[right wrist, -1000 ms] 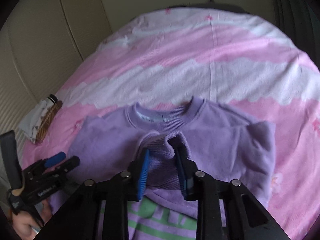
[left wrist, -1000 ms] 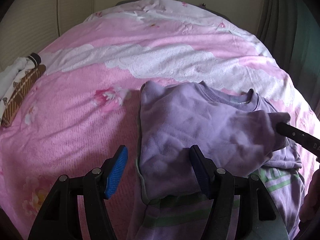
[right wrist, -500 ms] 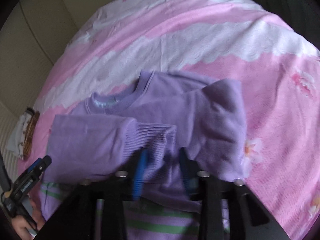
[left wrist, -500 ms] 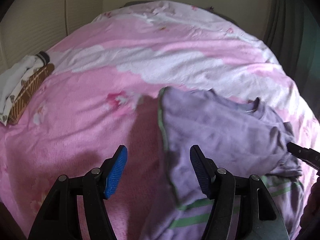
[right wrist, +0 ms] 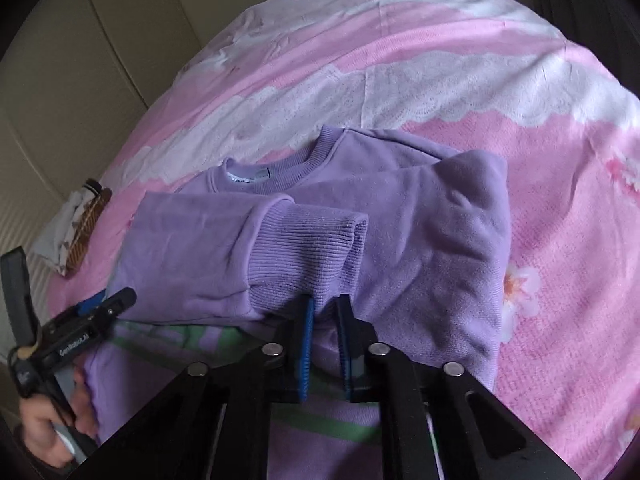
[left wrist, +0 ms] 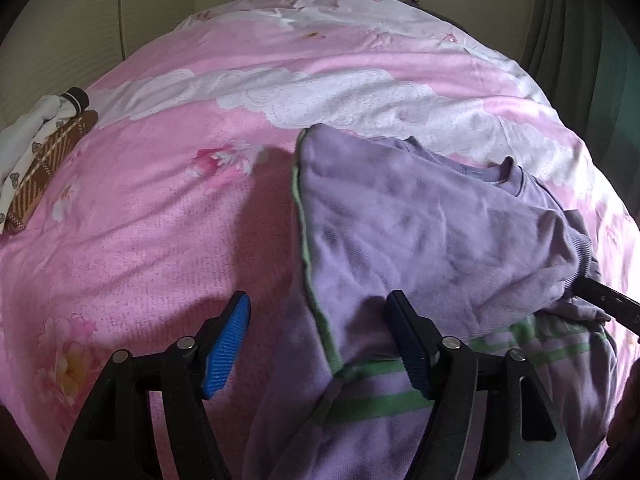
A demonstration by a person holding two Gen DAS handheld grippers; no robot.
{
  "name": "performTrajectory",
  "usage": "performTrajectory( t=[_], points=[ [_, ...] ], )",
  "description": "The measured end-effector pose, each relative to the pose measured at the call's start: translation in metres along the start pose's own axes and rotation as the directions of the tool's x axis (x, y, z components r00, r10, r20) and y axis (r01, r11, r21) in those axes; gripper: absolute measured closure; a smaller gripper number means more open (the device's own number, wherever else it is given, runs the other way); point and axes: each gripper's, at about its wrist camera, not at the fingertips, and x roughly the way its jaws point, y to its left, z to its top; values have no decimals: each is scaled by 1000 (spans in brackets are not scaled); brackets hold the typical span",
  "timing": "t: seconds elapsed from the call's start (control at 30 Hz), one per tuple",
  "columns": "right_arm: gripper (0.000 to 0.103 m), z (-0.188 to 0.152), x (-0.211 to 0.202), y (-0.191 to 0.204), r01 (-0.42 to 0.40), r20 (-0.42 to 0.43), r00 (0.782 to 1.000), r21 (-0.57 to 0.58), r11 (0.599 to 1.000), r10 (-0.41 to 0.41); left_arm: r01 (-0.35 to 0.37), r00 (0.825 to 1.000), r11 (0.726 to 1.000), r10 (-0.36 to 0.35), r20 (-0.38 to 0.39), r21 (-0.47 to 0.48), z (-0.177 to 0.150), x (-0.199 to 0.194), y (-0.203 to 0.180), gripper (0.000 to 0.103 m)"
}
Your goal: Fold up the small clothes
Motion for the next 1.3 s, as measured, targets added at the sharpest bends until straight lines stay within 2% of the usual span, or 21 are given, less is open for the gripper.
performTrajectory(
  t=[0.13, 0.2, 0.23, 0.33, 0.43, 0.53, 0.57, 0.6, 0.63, 0.7, 0.77, 0.9, 1.03, 1.17, 1.23, 1.27, 1.3],
  points=[
    [98, -6, -1, -2, 44, -26, 999, -30, 999, -45, -7, 1000, 1000, 7, 2, 8, -1, 3, 2, 31],
    [101, -11, 4, -6, 105, -50, 993, -47, 993, -107, -7, 1000, 1000, 7, 2, 9, -2, 4, 3, 31],
    [101, -13, 6, -8, 110, -56, 992, -44, 993, -112, -4, 1000, 1000, 4, 2, 5, -2, 4, 4, 31],
    [101, -13, -11, -13, 86, 10, 996, -1, 996, -86, 9, 1000, 1000, -9, 17, -1, 1, -5, 3, 32],
    [100, -5, -35, 1, 110, 127, 986, -33, 993, -105, 34, 998, 999, -34, 58, 3, 9, -16, -2, 32],
    [97, 7, -39, 15, 87, 180, 981, -62, 994, -75, 72, 994, 997, -73, 81, 17, 23, -17, -12, 32],
    [89, 13, -34, 21, 72, 178, 982, -72, 995, -58, 94, 992, 995, -95, 87, 24, 28, -14, -16, 32],
    [78, 18, -29, 25, 70, 177, 983, -76, 995, -56, 99, 991, 995, -101, 83, 29, 31, -11, -18, 32],
    [74, 20, -25, 29, 78, 179, 982, -80, 994, -63, 97, 993, 995, -99, 69, 37, 33, -6, -21, 32],
    [72, 23, -9, 35, 124, 148, 983, -89, 988, -110, 86, 996, 995, -87, 22, 49, 34, 10, -23, 32],
    [72, 20, 8, 32, 168, 83, 983, -79, 983, -162, 64, 998, 996, -64, 6, 60, 29, 18, -22, 32],
    [72, 8, 31, 12, 171, 1, 985, -14, 985, -171, 31, 999, 995, -32, 2, 98, 19, 26, -21, 32],
    [70, 7, 28, 5, 141, 6, 990, 18, 990, -141, 8, 1000, 996, -10, 11, 89, 20, 19, -20, 32],
    [68, 6, -14, 8, 125, 92, 987, 47, 991, -129, 41, 999, 996, -43, 28, 82, 13, -13, -10, 32],
    [51, -2, -43, 11, 161, 150, 974, 62, 985, -169, 28, 998, 994, -33, 53, 105, 1, -38, -5, 31],
    [37, -12, -64, 14, 178, 187, 964, 66, 982, -187, 25, 998, 994, -32, 62, 105, -8, -51, -2, 31],
    [34, -19, -77, 15, 189, 210, 957, 66, 980, -199, 23, 997, 995, -30, 69, 102, -14, -60, 0, 31]
  ],
)
